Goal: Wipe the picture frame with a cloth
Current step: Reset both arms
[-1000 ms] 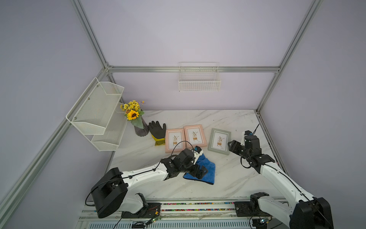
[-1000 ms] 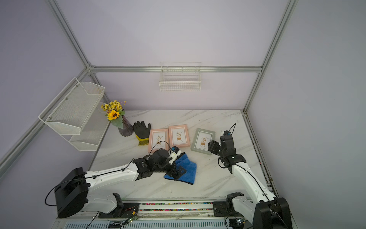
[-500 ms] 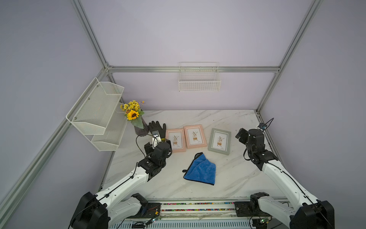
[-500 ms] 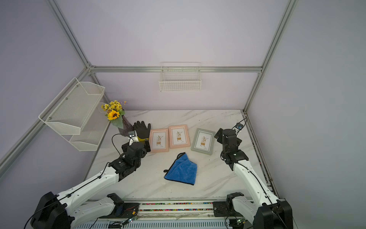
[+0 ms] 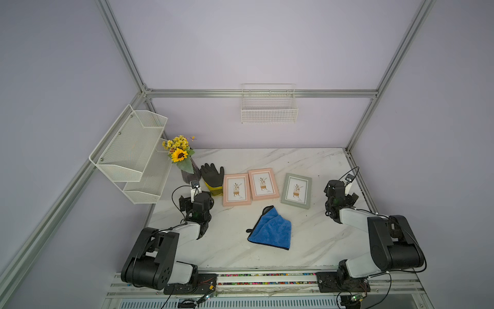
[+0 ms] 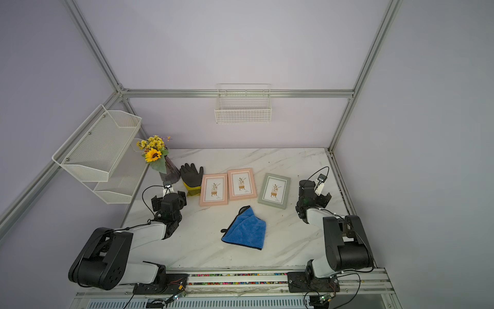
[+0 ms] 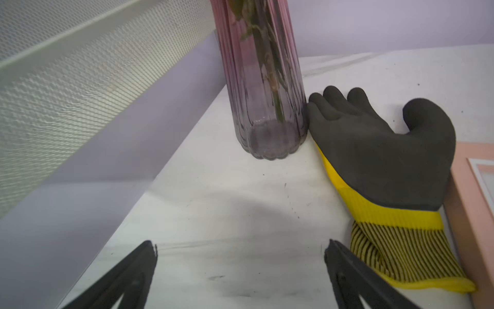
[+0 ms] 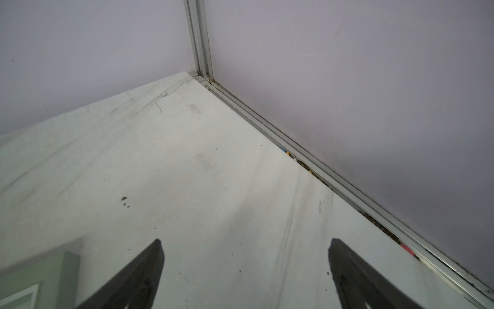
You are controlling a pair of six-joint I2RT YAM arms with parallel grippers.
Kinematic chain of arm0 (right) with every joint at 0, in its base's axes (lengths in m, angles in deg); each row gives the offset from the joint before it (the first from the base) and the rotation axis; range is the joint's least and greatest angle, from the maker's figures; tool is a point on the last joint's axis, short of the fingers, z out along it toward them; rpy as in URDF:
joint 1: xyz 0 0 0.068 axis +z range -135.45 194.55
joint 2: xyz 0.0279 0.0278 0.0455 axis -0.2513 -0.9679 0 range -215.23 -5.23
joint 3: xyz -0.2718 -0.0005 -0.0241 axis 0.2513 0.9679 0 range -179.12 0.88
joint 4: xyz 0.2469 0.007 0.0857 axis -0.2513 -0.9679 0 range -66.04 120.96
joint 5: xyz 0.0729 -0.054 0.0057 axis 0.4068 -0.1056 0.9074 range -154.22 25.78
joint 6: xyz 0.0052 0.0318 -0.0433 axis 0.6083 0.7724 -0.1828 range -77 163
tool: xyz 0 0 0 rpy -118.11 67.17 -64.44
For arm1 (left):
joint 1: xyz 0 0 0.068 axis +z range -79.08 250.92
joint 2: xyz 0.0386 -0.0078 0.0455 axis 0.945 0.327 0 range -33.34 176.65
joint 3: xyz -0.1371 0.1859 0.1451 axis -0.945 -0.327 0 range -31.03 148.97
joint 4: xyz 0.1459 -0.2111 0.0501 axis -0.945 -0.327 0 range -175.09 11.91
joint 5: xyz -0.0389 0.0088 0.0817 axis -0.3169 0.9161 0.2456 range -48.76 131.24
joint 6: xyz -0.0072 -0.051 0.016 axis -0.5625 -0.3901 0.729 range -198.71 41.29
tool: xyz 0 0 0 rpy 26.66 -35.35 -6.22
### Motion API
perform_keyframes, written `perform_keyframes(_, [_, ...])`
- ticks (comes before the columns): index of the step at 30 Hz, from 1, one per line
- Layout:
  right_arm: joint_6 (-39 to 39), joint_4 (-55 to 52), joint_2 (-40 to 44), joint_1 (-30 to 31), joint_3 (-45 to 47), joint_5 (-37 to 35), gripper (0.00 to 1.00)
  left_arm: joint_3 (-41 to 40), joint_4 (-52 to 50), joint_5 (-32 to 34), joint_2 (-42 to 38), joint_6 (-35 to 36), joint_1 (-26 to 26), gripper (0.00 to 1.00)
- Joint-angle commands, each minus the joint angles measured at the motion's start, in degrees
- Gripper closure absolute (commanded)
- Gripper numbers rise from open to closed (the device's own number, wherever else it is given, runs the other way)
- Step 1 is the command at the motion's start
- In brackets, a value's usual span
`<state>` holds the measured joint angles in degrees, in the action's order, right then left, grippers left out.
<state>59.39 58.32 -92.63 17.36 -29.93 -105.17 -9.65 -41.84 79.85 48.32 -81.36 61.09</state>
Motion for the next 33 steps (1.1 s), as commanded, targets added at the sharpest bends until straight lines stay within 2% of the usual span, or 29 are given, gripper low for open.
perform_keyframes(1, [-5.5, 17.3, -1.0, -0.1, 2.3, 0.1, 0.03, -1.8, 20.0, -8.6, 4.1, 4.2, 2.3, 0.0])
perform_keyframes(3, [-8.2, 26.0, -0.6, -0.6, 5.6, 2.2, 0.03, -3.2, 25.7, -10.3, 6.6, 4.3, 3.4, 0.0])
perform_keyframes(4, [-9.8, 30.5, -0.6, -1.0, 7.1, 4.6, 0.03, -3.2, 24.8, -11.0, 6.3, 3.2, 3.8, 0.0])
perform_keyframes(6, [-9.5, 32.1, -0.4, -1.9, 8.1, 9.6, 0.03, -2.5, 20.2, -12.9, 6.1, 0.9, 5.3, 0.0])
perform_keyframes(9, [-12.7, 44.3, -4.0, -2.8, 11.9, 16.7, 0.03, -4.1, 29.5, -14.3, 9.9, 2.6, 5.9, 0.0])
perform_keyframes(11, [-12.9, 43.4, -4.6, -2.8, 11.9, 22.1, 0.03, -3.2, 25.6, -14.1, 8.7, 1.7, 5.9, 0.0])
perform_keyframes(13, [-15.1, 49.9, -8.5, -3.0, 12.7, 23.0, 0.03, -1.7, 21.9, -13.9, 8.4, 1.4, 6.0, 0.0])
perform_keyframes(15, [-12.9, 45.8, -7.1, -3.4, 11.9, 23.2, 0.03, -0.3, 19.9, -13.7, 8.6, 1.3, 5.9, 0.0])
perform_keyframes(29, [-13.5, 47.1, -7.4, -3.7, 12.2, 22.8, 0.03, -0.6, 20.3, -13.9, 8.5, 1.3, 6.1, 0.0])
perform_keyframes(33, [-12.0, 44.6, -7.4, -5.0, 11.1, 25.5, 0.03, -0.6, 20.3, -13.9, 8.5, 1.2, 6.1, 0.0])
